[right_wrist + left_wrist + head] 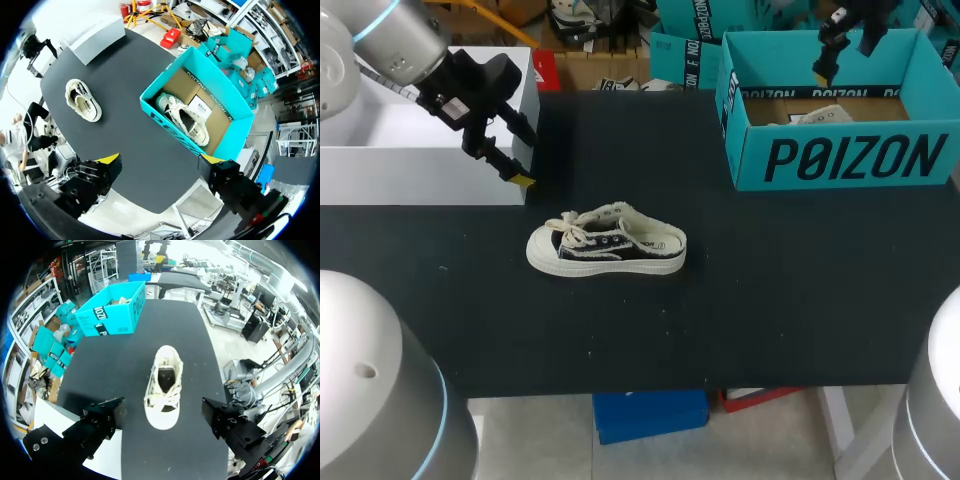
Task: Take the shoe out of the shoebox, open the shoe tongue, remove and reinsert the insole, then place the shoe into the shoebox
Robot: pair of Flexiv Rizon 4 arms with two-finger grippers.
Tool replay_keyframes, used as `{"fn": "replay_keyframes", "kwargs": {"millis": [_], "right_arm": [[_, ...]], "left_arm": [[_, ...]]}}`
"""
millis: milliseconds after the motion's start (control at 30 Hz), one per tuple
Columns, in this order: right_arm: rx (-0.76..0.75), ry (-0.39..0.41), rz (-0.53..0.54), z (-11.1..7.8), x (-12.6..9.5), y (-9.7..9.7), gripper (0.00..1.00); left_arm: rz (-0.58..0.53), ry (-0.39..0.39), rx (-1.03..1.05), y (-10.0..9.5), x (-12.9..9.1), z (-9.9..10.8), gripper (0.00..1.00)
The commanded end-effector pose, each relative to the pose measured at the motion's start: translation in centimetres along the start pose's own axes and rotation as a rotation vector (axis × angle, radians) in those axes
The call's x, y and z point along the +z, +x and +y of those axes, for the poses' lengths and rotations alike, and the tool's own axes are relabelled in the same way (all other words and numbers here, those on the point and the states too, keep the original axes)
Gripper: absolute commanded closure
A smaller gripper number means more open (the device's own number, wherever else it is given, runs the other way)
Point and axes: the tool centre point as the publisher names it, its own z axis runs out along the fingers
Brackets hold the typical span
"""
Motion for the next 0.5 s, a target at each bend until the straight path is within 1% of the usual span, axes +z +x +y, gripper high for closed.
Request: {"fn": "replay_keyframes", "kwargs": {"millis": [33, 233, 300, 367, 400, 500], "right_arm": [[-0.639, -0.169, 0.027, -0.9, 0.0, -0.1, 0.00], [-0.639, -0.169, 0.027, -0.9, 0.0, -0.1, 0.00], [-0.705, -0.188, 0.033, 1.0, 0.4, -0.5, 0.00], [-0.779, -0.217, 0.048, 2.4, 0.6, -0.2, 0.00], [-0.814, -0.245, 0.054, 2.8, 0.7, 0.1, 0.00], [-0.926, -0.270, 0.106, 3.7, 1.2, 1.8, 0.00]], "left_arm": [[-0.003, 0.002, 0.002, 0.0, 0.1, 0.1, 0.00], [-0.003, 0.002, 0.002, 0.0, 0.1, 0.1, 0.00], [-0.003, 0.002, 0.002, 0.0, 0.1, 0.1, 0.00], [-0.003, 0.002, 0.002, 0.0, 0.1, 0.1, 0.00], [-0.003, 0.002, 0.002, 0.0, 0.1, 0.1, 0.00], [-0.003, 0.002, 0.002, 0.0, 0.1, 0.1, 0.00]]}}
